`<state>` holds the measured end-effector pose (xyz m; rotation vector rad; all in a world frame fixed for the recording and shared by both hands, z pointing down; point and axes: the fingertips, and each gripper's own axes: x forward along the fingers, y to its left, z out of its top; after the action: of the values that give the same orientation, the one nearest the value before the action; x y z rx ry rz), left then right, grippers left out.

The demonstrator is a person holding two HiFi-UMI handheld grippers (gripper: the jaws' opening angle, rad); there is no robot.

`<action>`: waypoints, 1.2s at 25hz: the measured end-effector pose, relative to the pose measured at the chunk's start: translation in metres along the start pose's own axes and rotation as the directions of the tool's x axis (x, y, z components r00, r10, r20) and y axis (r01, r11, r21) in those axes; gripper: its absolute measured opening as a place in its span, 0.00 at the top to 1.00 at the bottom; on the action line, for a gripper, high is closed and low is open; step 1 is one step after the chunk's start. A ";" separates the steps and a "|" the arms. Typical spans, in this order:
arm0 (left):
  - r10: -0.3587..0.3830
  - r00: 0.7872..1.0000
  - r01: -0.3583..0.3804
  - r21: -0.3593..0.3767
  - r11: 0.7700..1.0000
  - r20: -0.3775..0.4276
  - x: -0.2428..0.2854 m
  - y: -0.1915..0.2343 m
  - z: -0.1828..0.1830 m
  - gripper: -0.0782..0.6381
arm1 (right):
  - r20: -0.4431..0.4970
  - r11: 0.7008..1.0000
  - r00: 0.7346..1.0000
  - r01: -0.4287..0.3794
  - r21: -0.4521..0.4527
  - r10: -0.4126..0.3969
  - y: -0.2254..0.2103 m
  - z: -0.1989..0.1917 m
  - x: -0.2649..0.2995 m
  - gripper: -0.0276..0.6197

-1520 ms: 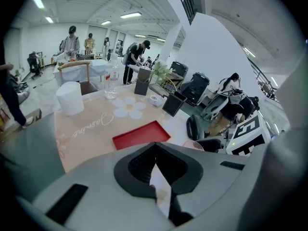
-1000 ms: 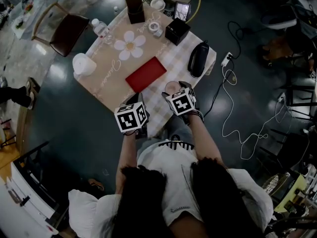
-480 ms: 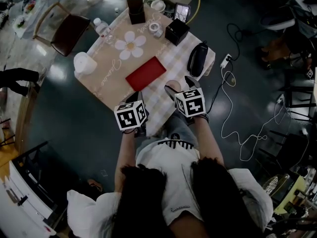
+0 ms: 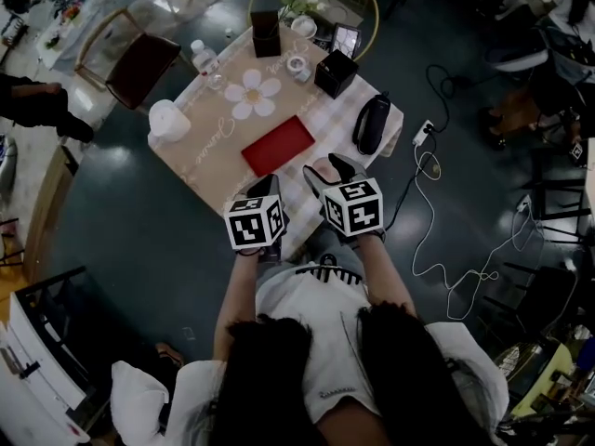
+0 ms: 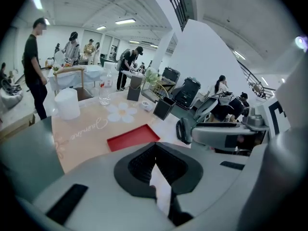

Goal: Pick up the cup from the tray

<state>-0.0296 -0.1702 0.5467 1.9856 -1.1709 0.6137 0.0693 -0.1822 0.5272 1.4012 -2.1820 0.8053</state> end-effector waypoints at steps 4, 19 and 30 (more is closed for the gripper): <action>-0.007 0.999 0.007 -0.002 1.000 0.035 -0.010 -0.010 0.003 0.88 | -0.006 0.999 1.000 0.010 -0.054 -0.011 0.021 0.001 -0.001 0.77; -0.012 0.997 0.011 0.006 1.000 0.074 -0.039 -0.014 -0.002 0.88 | -0.027 0.992 0.999 0.032 -0.120 -0.036 0.056 -0.012 -0.005 0.95; -0.015 0.996 0.015 0.000 1.000 0.085 -0.048 -0.010 -0.010 0.88 | -0.024 0.989 0.998 0.054 -0.135 -0.058 0.065 -0.016 -0.011 0.95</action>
<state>-0.0437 -0.1341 0.5155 2.0352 -1.2057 0.5262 0.0149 -0.1432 0.5166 1.3700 -2.1241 0.6417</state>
